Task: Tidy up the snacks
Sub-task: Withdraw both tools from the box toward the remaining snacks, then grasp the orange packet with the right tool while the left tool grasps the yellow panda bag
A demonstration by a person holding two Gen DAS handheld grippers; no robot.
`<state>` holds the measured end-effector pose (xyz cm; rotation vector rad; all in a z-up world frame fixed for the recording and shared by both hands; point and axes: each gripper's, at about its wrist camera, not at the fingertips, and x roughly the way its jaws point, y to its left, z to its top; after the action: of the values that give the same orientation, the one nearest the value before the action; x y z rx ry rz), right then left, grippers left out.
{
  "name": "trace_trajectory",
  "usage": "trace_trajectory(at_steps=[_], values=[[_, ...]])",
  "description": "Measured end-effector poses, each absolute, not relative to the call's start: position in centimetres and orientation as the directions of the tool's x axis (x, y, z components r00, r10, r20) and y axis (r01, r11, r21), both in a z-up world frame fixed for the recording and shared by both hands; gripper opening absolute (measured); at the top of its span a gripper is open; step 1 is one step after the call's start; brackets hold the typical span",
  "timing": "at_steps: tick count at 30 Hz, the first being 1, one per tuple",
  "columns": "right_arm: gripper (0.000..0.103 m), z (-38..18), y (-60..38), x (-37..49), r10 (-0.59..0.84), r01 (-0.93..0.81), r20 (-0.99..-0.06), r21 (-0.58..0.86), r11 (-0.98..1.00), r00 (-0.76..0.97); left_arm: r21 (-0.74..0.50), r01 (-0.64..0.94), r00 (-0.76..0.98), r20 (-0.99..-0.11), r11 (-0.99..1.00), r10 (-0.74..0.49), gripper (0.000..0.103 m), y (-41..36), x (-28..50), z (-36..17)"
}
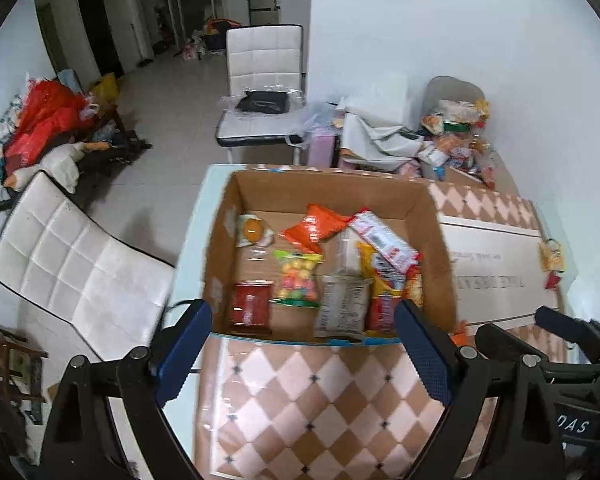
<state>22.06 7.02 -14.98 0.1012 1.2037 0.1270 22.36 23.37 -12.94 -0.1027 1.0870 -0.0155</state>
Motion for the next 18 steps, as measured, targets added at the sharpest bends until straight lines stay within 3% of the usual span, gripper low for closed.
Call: trace_trajectory(at_steps=[3, 10, 15, 18], values=[[0.099, -14.7, 5.0, 21.9, 0.174, -0.023, -0.920, 0.177, 0.984, 0.352, -0.150, -0.001, 0.440, -0.888, 0.989, -0.134, 0.101, 21.3, 22.7, -13.7], [0.099, -16.6, -6.0, 21.3, 0.144, 0.119, -0.941, 0.188, 0.975, 0.305, -0.140, 0.024, 0.347, -0.927, 0.990, -0.139, 0.101, 13.3, 22.7, -17.7], [0.099, -21.0, -13.6, 22.1, 0.175, 0.163, -0.959, 0.213, 0.963, 0.221, -0.067, -0.025, 0.275, -0.960, 0.997, -0.057, 0.101, 8.3, 21.7, -21.5], [0.099, -25.5, -15.8, 23.8, 0.298, 0.117, -0.946, 0.312, 0.943, 0.128, -0.010, -0.079, 0.227, -0.974, 0.997, 0.008, 0.101, 6.9, 20.8, -23.9]])
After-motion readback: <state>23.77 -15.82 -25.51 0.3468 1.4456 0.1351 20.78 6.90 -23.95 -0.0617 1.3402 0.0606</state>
